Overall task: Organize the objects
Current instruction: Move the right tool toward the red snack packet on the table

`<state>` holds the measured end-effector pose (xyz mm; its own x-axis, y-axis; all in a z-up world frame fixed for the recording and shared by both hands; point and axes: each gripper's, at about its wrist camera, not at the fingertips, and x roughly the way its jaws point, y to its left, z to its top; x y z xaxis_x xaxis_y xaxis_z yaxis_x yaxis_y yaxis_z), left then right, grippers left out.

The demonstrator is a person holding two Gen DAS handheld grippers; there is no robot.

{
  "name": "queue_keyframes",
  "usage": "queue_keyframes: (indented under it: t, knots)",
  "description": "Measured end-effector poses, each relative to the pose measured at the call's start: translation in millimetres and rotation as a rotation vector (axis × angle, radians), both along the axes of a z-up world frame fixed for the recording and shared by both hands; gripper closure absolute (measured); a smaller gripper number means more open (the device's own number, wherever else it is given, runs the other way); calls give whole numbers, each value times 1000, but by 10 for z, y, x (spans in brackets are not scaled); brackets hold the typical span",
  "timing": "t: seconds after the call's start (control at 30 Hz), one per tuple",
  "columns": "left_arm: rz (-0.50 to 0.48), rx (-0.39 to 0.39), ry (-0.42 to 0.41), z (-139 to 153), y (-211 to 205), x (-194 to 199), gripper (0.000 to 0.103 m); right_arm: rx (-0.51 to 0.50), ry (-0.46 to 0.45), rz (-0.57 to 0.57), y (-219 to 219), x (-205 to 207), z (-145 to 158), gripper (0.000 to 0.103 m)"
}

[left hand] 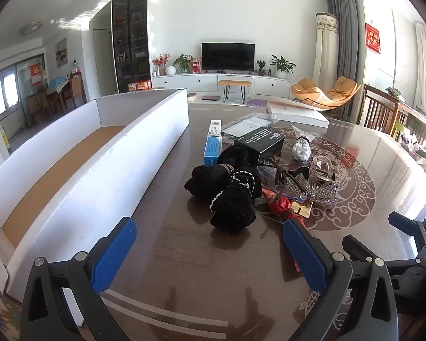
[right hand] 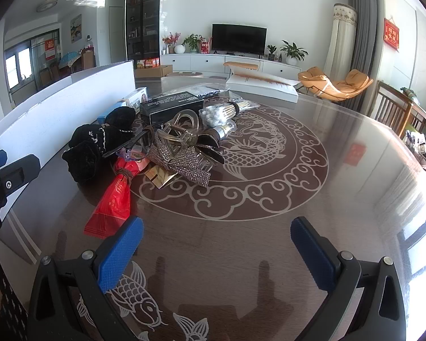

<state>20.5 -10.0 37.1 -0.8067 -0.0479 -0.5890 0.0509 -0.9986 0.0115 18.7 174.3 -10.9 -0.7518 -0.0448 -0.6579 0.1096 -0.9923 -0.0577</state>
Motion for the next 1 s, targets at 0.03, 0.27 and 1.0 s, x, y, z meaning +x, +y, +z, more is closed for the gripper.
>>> queue_keyframes:
  t: [0.03,0.27,1.0]
  knots:
    - [1,2,2,0,-1,-2,0,0,0,0,0,0,0,0]
    - [10,-1,16,22,-20,1,0,0,0,-1,1,0,0,0]
    - [-89,-100,-288,-560,44,31,0,-41,-29,8,35,-29,-38,0]
